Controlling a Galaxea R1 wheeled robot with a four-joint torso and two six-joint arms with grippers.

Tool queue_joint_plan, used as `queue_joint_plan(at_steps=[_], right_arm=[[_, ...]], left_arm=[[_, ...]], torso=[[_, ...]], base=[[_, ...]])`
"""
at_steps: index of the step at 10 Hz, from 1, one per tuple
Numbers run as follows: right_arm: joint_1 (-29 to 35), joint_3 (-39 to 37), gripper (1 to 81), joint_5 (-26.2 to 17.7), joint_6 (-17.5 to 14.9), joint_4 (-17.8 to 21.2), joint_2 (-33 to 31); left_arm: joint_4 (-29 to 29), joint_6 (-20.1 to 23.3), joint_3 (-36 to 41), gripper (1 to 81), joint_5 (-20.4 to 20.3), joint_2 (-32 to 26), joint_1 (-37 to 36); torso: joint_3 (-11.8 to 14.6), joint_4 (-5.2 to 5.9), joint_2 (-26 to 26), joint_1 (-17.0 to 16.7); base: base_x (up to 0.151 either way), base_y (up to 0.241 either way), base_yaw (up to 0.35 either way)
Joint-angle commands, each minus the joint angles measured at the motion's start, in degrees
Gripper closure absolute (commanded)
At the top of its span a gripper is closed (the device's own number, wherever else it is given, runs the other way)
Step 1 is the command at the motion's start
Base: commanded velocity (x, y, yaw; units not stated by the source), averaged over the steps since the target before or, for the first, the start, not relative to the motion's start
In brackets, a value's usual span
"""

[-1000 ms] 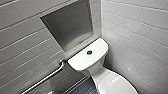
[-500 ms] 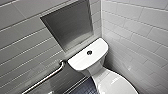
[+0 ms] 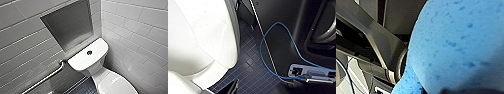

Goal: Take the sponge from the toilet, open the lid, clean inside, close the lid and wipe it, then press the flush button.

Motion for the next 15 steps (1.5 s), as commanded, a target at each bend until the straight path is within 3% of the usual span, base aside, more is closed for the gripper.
queue_joint_plan(at_steps=[1, 2, 3, 4, 6, 7, 9, 12, 15], right_arm=[[-2.2, 0.4, 81.1, -5.3, 0.3, -1.1, 0.4], [-2.1, 0.4, 81.1, -5.3, 0.3, -1.0, 0.5], [-2.0, 0.7, 81.1, -5.2, 0.3, -0.8, 0.6], [-2.1, 1.2, 81.1, -4.9, 0.6, -0.5, 0.6], [-2.7, 3.4, 81.1, -2.3, 3.2, -0.9, -0.8], [-3.2, 6.6, 81.1, 1.6, 3.7, -0.8, -2.8], [-3.8, 23.1, 81.1, 8.4, 6.0, -1.0, -13.4], [-0.8, 39.5, 81.1, 10.3, 6.0, -0.7, -25.6], [3.6, 48.3, 81.1, 10.6, 6.0, -0.1, -32.9]], left_arm=[[-29.2, 26.4, -0.8, 1.0, 6.7, 0.1, 1.5], [-36.9, 36.5, -0.6, 1.0, 9.4, 1.0, 1.5], [-49.2, 51.8, 0.2, 1.0, 11.3, 1.4, 1.5], [-59.0, 63.9, 1.3, 1.0, 11.5, 1.2, 1.5], [-72.8, 79.8, 3.7, 1.0, 11.7, 0.9, 1.6], [-75.1, 81.0, 4.7, 1.0, 11.8, 0.9, 1.8], [-75.4, 81.0, 7.0, 1.0, 12.2, 0.8, 2.2], [-78.0, 80.7, 9.0, 1.0, 12.3, 0.7, 2.3], [-78.1, 80.7, 10.4, 1.0, 12.9, 0.5, 2.4]], torso=[[0.0, 0.00, 0.0, 0.0], [0.0, 0.00, 0.0, 0.0], [0.0, 0.00, 0.0, 0.0], [0.0, 0.00, 0.0, 0.0], [0.0, 0.00, 0.0, 0.0], [0.0, 0.00, 0.0, 0.0], [0.0, 0.00, 0.0, 0.0], [0.0, 0.00, 0.0, 0.0], [0.0, 0.00, 0.0, 0.0]], base=[[0.000, 0.000, 0.000], [0.000, 0.000, 0.000], [0.000, 0.000, 0.000], [0.000, 0.000, 0.000], [0.000, 0.000, 0.000], [0.000, 0.000, 0.000], [0.000, 0.000, 0.000], [0.000, 0.000, 0.000], [0.000, 0.000, 0.000]])
